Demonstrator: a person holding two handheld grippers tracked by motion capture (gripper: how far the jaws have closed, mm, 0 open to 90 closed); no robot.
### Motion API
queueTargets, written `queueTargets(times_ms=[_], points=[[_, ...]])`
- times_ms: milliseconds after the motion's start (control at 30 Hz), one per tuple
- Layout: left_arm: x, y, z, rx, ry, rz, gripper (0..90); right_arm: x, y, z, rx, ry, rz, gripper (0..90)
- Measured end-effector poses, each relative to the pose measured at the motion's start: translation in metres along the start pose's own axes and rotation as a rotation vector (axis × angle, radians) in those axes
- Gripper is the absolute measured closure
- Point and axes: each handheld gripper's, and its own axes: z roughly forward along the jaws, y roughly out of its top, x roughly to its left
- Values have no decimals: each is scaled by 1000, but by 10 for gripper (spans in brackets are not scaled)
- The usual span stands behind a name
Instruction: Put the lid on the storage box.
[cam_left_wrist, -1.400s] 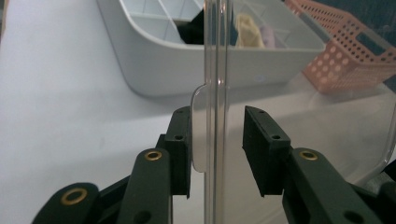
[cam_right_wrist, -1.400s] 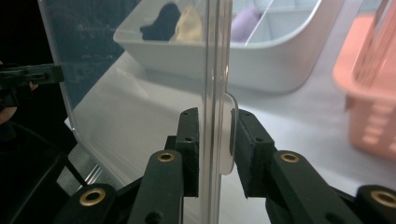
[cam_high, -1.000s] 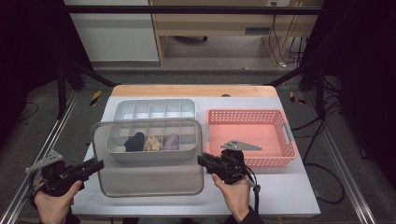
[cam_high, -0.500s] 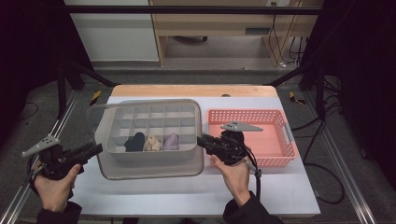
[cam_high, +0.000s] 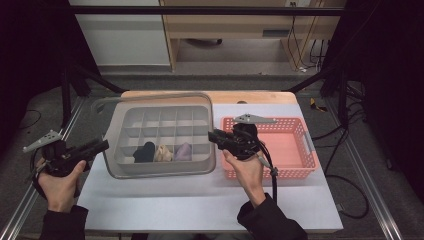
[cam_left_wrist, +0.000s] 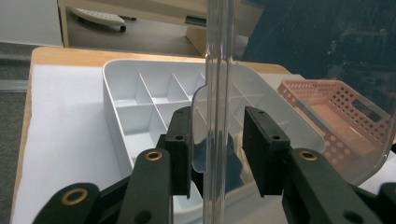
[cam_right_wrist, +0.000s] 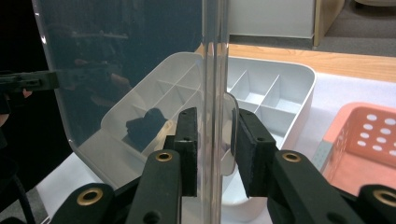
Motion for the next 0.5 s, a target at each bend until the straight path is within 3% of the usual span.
queueTargets(times_ms=[167, 500], points=[[9, 9, 8, -4, 0, -8, 628, -3, 11, 11, 0, -14, 6, 719], [24, 20, 25, -23, 15, -27, 628, -14, 14, 31, 13, -16, 44, 716]])
